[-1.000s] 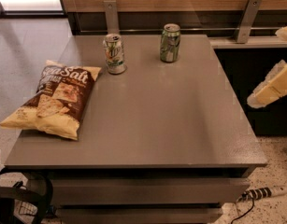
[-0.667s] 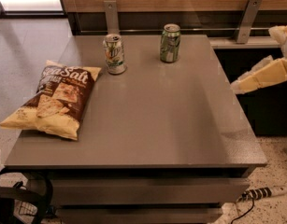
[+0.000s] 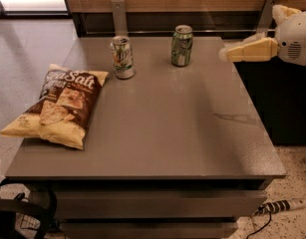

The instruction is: Move green can near brown chip bag

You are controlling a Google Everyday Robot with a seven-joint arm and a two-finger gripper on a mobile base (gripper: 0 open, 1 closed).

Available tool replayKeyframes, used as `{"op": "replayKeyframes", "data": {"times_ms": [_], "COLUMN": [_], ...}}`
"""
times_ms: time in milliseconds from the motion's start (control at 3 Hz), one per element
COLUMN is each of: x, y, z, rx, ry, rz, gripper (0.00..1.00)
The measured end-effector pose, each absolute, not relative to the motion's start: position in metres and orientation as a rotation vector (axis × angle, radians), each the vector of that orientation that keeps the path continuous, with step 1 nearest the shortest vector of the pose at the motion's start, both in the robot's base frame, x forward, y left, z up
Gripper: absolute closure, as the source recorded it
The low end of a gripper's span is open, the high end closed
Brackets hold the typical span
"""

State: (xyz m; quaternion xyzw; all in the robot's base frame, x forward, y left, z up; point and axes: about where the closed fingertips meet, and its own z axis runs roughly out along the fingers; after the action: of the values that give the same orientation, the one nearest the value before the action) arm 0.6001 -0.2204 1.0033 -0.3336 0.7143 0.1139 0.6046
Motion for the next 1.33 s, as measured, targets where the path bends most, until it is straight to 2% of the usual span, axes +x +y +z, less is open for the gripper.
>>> {"op": "replayKeyframes", "data": {"times_ms": [667, 1333], "x": [0.62, 0.679], "y": [-0.222, -0.208], "z": [1.02, 0.993], "rx": [-0.684, -0.669], "ry": [1.6, 1.596], "rz": [0.224, 0.367], "gripper": [0.0, 0.0]}}
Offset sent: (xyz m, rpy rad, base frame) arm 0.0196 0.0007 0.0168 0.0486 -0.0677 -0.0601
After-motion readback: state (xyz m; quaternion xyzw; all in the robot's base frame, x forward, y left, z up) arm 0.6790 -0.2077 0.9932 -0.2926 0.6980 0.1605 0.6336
